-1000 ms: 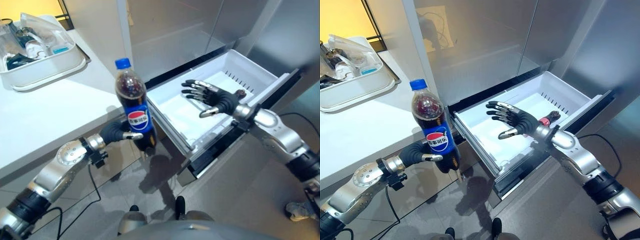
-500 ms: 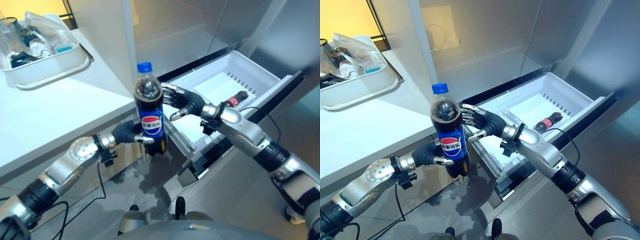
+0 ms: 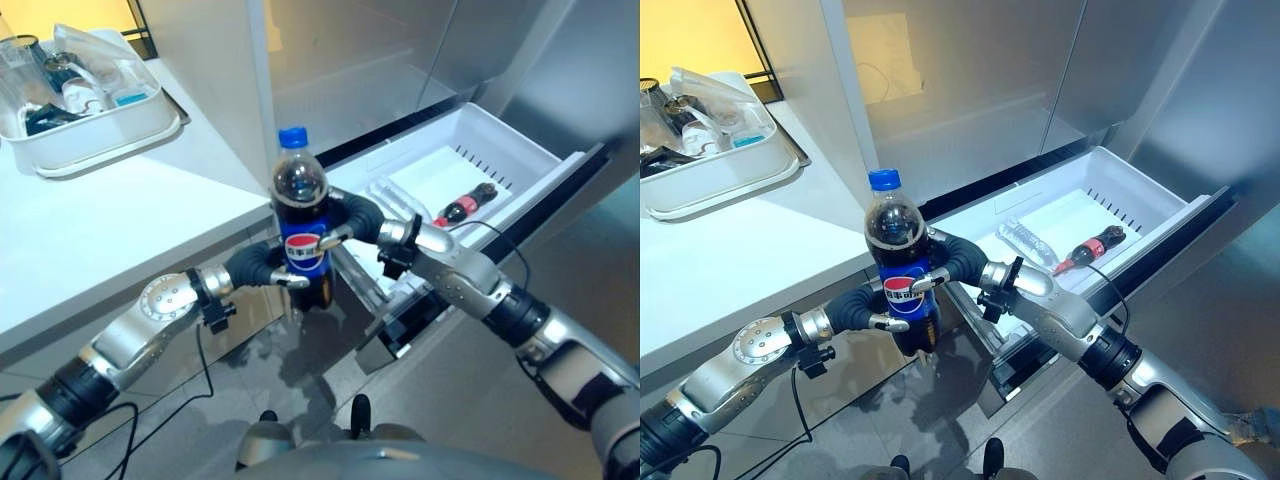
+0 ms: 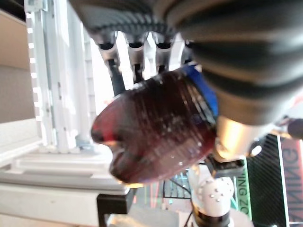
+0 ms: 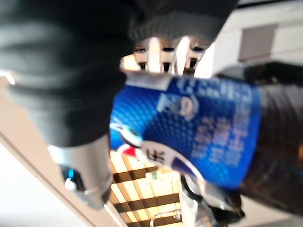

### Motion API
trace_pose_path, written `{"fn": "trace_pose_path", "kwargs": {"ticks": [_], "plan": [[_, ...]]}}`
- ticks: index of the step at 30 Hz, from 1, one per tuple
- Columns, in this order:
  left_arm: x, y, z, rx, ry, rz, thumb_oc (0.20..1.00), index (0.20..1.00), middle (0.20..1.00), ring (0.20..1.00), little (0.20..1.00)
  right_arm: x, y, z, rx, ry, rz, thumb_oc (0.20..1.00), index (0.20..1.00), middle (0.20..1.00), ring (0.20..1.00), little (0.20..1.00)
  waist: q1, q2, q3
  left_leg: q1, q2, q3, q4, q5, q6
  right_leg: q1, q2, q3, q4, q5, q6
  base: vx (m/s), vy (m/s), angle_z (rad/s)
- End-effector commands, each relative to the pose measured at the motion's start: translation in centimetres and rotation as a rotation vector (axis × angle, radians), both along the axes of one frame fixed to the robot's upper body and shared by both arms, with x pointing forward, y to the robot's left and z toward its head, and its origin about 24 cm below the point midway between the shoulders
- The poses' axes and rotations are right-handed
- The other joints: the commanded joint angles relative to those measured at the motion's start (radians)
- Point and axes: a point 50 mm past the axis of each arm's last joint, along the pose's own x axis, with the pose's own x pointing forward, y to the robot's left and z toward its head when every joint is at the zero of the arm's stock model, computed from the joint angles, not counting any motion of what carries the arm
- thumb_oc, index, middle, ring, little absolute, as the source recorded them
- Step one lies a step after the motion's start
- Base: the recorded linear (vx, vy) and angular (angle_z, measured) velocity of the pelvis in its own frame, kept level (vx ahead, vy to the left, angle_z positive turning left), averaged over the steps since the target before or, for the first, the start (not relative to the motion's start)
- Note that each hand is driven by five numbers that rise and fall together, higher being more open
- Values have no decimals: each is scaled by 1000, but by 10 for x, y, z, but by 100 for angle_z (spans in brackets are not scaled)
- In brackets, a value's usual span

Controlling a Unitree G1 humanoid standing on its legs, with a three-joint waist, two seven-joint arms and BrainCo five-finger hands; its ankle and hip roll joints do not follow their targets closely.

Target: Take the drinks into the refrigerator

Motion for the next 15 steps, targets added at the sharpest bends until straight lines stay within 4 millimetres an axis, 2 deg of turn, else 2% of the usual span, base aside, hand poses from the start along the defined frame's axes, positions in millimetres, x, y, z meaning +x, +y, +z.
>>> {"fn": "trace_pose_path", "kwargs": {"ticks": [1, 7, 15], "plan": [[8, -29, 47, -120, -209, -139, 200, 200, 200, 200, 200, -4, 15, 35, 46, -81, 134, 1000, 1000, 1000, 1000, 1000, 33, 3, -33, -15, -3, -47, 1, -53, 33, -22, -109, -80, 158, -78, 108, 0, 0, 0], [10, -29, 45, -106, -206, -139, 200, 200, 200, 200, 200, -7, 22, 42, 45, -96, 170, 1000, 1000, 1000, 1000, 1000, 38, 0, -35, -16, -2, -49, 1, -53, 31, -18, -108, -81, 156, -78, 108, 0, 0, 0], [11, -28, 47, -109, -227, -121, 200, 200, 200, 200, 200, -10, 31, 41, 46, -93, 200, 1000, 1000, 1000, 1000, 1000, 40, 2, -36, -14, -3, -48, 1, -54, 33, -18, -107, -82, 155, -78, 106, 0, 0, 0]]}}
